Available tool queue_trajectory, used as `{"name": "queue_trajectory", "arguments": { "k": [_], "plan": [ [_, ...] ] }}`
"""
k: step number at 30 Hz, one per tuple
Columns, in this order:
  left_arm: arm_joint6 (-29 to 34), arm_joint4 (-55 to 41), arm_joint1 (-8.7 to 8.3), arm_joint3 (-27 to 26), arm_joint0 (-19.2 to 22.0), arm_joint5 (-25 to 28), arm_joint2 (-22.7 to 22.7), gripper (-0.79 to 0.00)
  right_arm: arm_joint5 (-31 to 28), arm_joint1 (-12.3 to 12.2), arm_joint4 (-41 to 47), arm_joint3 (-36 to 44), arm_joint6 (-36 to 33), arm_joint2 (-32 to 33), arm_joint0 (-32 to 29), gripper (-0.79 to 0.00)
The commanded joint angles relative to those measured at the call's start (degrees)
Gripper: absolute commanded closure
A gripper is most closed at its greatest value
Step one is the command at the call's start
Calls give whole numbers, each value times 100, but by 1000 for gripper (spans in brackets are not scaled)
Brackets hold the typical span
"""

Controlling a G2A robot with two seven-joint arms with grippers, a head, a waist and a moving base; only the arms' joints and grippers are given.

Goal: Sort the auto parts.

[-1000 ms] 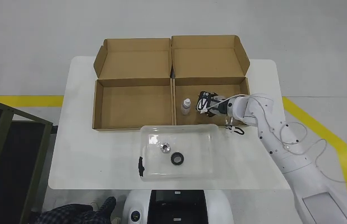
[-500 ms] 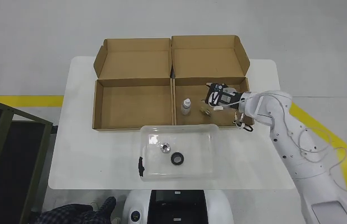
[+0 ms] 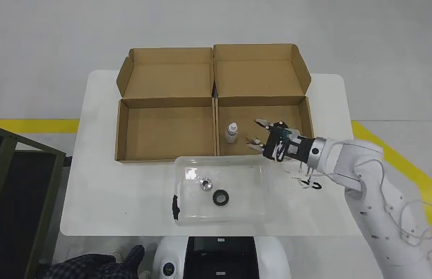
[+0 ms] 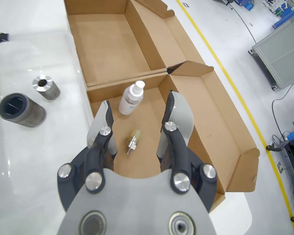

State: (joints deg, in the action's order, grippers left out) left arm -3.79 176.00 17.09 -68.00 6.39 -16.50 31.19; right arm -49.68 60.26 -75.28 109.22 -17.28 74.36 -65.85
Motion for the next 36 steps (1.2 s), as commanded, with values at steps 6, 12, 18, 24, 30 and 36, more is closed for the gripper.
{"name": "queue_trajectory", "arguments": {
  "k": [6, 12, 18, 24, 30, 36],
  "plan": [
    [0, 0, 0, 0, 0, 0, 0, -785, -234, -57, 220, 613, -15, 55, -450, -391],
    [0, 0, 0, 0, 0, 0, 0, -785, -331, -73, 274, 953, -92, -197, -742, -406],
    [0, 0, 0, 0, 0, 0, 0, -785, -431, -90, 134, 937, -126, -490, -1007, -422],
    [0, 0, 0, 0, 0, 0, 0, -785, -458, -108, -265, 852, -72, -694, -1164, -449],
    [0, 0, 0, 0, 0, 0, 0, -785, -408, -120, -654, 698, -24, -847, -1179, -505],
    [0, 0, 0, 0, 0, 0, 0, -785, -334, -114, -933, 529, 85, -1052, -1141, -576]
  ]
}}
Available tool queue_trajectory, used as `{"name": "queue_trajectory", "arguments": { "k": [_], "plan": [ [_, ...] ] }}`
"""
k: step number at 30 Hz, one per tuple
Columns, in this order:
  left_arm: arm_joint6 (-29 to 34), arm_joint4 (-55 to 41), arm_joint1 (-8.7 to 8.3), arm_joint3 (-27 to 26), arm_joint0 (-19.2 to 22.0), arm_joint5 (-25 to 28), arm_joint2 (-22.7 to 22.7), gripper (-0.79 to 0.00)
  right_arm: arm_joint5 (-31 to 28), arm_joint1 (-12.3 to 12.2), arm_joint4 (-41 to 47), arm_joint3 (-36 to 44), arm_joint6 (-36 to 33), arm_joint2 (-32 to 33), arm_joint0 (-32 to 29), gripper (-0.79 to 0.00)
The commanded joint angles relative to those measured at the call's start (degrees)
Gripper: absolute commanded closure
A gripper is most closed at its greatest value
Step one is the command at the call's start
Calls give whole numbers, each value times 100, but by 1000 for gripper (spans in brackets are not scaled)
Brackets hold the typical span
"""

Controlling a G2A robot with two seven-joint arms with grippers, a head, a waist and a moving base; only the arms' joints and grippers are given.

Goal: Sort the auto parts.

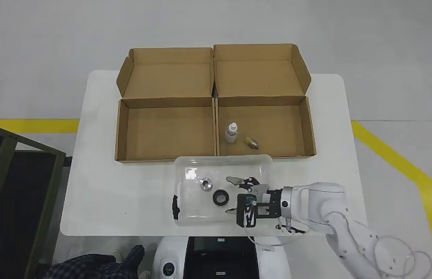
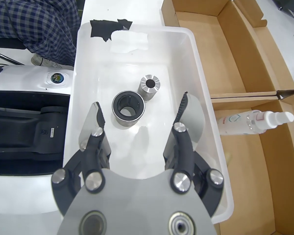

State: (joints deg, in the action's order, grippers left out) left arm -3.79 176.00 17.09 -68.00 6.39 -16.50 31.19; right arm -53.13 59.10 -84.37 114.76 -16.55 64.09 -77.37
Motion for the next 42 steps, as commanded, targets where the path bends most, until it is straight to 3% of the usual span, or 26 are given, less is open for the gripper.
{"name": "queue_trajectory", "arguments": {
  "k": [1, 16, 25, 35, 37, 38, 39, 42],
  "plan": [
    [0, 0, 0, 0, 0, 0, 0, -785, 28, 5, -56, -56, 27, -60, 31, -573],
    [0, 0, 0, 0, 0, 0, 0, -785, 192, 91, -344, -624, 190, -691, 377, -554],
    [0, 0, 0, 0, 0, 0, 0, -785, 379, 164, -507, -982, 306, -1053, 573, -505],
    [0, 0, 0, 0, 0, 0, 0, -785, 489, 189, -578, -1203, 384, -1121, 715, -286],
    [0, 0, 0, 0, 0, 0, 0, -785, 495, 191, -516, -1229, 455, -1120, 713, -206],
    [0, 0, 0, 0, 0, 0, 0, -785, 492, 192, -492, -1243, 484, -1119, 718, -37],
    [0, 0, 0, 0, 0, 0, 0, -785, 483, 193, -488, -1232, 494, -1120, 729, 0],
    [0, 0, 0, 0, 0, 0, 0, -785, 451, 185, -414, -1199, 520, -1067, 744, 0]
  ]
}}
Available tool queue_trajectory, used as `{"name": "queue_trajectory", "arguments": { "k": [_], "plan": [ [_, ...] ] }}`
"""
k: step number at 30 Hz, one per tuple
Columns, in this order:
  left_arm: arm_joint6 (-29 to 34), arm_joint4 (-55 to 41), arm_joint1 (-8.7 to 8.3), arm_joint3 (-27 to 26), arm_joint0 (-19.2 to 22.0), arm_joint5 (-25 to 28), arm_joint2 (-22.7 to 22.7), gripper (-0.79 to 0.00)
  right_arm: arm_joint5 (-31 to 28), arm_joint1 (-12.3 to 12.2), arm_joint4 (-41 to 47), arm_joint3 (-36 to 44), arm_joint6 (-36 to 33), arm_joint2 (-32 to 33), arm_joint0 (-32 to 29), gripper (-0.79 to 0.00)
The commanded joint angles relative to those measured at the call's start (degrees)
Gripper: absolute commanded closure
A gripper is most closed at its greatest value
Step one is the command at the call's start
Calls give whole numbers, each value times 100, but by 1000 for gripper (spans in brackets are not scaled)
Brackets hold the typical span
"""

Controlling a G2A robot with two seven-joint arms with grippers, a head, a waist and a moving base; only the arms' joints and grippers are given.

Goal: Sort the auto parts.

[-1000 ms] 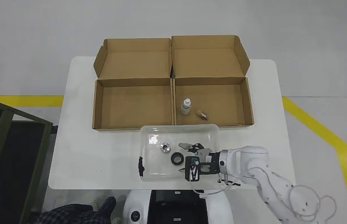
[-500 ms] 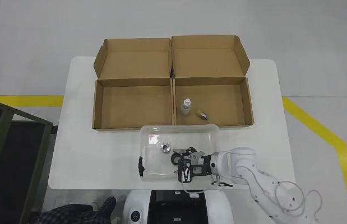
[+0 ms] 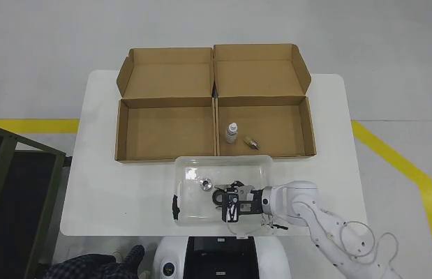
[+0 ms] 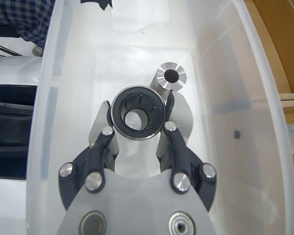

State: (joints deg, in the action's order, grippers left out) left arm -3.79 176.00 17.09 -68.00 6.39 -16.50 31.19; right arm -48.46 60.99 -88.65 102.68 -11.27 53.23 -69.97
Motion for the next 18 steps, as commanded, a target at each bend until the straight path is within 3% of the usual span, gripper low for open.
{"name": "queue_trajectory", "arguments": {
  "k": [1, 18],
  "plan": [
    [0, 0, 0, 0, 0, 0, 0, -785, -40, -10, 32, 37, -18, 51, 12, 0],
    [0, 0, 0, 0, 0, 0, 0, -785, -382, -149, 602, 708, 195, 823, 28, 0]
  ]
}}
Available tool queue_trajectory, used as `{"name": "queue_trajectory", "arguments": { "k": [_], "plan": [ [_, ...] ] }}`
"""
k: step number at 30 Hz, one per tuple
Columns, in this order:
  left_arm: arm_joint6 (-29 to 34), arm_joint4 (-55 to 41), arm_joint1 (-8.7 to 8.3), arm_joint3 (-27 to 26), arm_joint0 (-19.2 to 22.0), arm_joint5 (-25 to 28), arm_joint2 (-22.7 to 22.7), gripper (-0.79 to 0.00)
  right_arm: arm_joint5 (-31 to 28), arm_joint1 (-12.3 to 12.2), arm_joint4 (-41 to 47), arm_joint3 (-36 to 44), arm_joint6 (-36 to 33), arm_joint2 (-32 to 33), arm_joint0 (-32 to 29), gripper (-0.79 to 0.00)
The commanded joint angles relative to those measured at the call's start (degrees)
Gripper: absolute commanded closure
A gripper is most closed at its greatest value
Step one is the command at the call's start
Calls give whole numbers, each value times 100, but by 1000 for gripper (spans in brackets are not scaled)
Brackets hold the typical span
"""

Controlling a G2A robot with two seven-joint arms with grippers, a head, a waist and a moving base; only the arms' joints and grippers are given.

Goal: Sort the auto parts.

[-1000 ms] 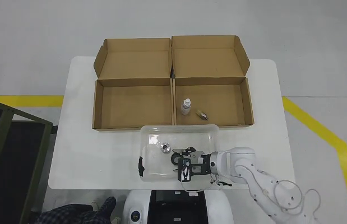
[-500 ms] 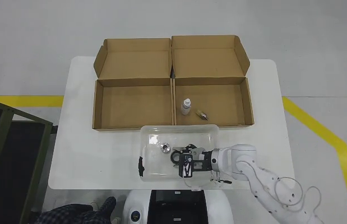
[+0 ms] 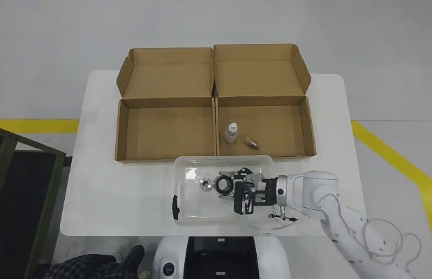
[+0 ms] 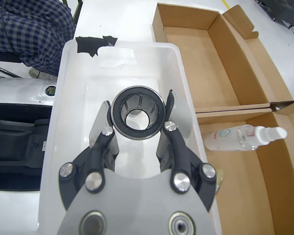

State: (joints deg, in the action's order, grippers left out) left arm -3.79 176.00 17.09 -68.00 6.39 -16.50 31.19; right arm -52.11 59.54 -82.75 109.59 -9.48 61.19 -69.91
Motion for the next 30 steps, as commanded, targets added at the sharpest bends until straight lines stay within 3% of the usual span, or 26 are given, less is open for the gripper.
{"name": "queue_trajectory", "arguments": {
  "k": [1, 16, 30],
  "plan": [
    [0, 0, 0, 0, 0, 0, 0, -785, -35, -8, 16, 42, 35, 67, 62, 0],
    [0, 0, 0, 0, 0, 0, 0, -785, -13, 6, 265, 378, 362, 375, 845, 0],
    [0, 0, 0, 0, 0, 0, 0, -785, 248, 95, 351, 451, 648, 176, 1439, 0]
  ]
}}
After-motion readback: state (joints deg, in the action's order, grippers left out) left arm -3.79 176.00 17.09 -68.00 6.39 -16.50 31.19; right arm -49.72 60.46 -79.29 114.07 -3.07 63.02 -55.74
